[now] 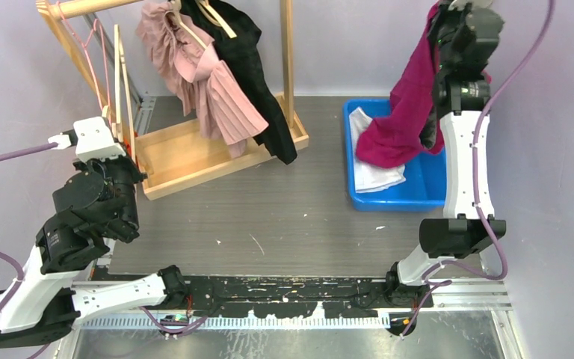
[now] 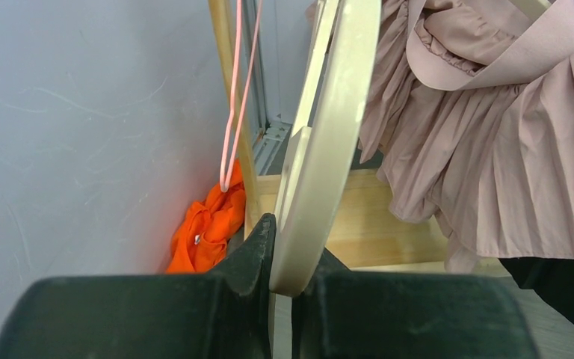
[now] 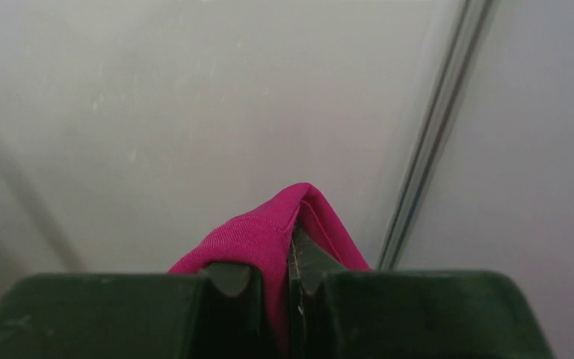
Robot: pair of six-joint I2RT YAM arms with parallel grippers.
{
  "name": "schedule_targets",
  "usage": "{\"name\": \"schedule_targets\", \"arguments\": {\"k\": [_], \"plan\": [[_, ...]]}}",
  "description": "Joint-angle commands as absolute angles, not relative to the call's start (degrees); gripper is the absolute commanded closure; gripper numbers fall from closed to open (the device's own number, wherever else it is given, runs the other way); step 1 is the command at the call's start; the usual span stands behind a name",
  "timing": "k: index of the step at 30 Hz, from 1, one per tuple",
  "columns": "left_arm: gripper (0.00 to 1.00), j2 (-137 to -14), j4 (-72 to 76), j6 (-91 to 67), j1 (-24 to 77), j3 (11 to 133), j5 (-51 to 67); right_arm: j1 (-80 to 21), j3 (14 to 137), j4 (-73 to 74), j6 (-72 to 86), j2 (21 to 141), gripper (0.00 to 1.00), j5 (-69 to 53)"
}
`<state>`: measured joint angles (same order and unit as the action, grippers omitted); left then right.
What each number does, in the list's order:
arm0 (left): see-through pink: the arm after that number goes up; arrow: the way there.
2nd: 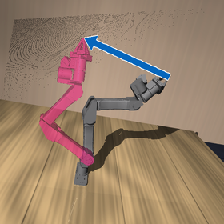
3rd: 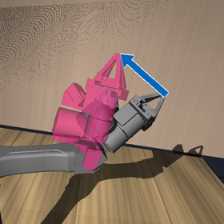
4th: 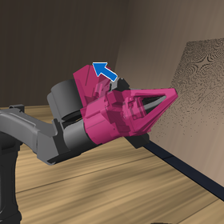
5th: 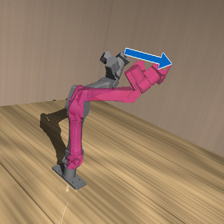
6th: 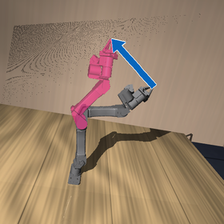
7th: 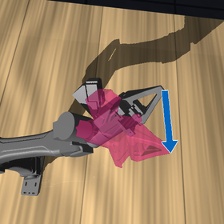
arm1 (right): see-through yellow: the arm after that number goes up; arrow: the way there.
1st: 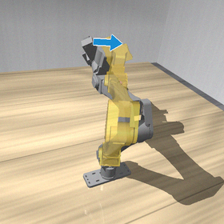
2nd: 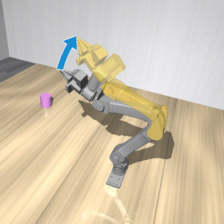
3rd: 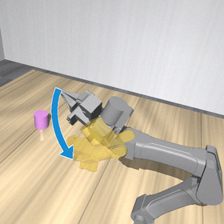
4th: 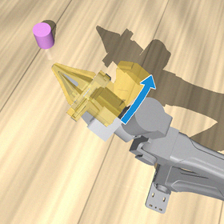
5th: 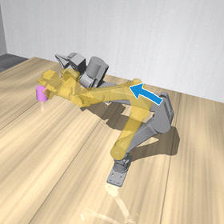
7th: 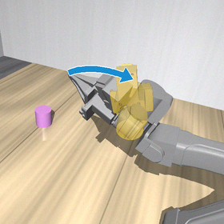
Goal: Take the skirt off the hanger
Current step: Place the hanger at the clothesline.
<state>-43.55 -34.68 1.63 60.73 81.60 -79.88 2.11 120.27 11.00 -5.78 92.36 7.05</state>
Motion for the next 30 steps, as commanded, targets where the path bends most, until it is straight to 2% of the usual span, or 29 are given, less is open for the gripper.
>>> {"name": "schedule_targets", "arguments": {"k": [1,5,14,22,28,29,30], "plan": [[1.00,-45.20,-34.95,0.09,60.73,83.71,-80.27,1.94,111.82,1.89,6.02,91.00,0.84,-1.19],[1.00,-46.08,-34.25,0.80,60.78,84.24,-80.07,1.74,106.33,-1.07,16.55,92.29,0.86,-7.47],[1.00,-44.86,-36.47,-1.51,60.74,84.01,-80.70,-0.61,102.27,-3.86,28.53,92.02,0.87,-26.31],[1.00,-47.83,-45.21,-7.88,60.73,87.46,-79.19,-1.58,90.35,-7.28,24.61,90.95,0.85,-13.10],[1.00,-48.02,-44.39,-7.33,60.57,88.00,-79.70,-1.58,83.96,-7.82,23.50,90.50,0.86,-3.02],[1.00,-47.95,-44.35,-7.19,60.60,88.16,-79.79,-1.53,82.62,-8.09,23.56,90.26,0.86,-1.44],[1.00,-48.04,-44.50,-7.04,60.62,88.69,-79.77,-1.58,81.09,-8.31,23.81,90.08,0.80,0.14]]}}
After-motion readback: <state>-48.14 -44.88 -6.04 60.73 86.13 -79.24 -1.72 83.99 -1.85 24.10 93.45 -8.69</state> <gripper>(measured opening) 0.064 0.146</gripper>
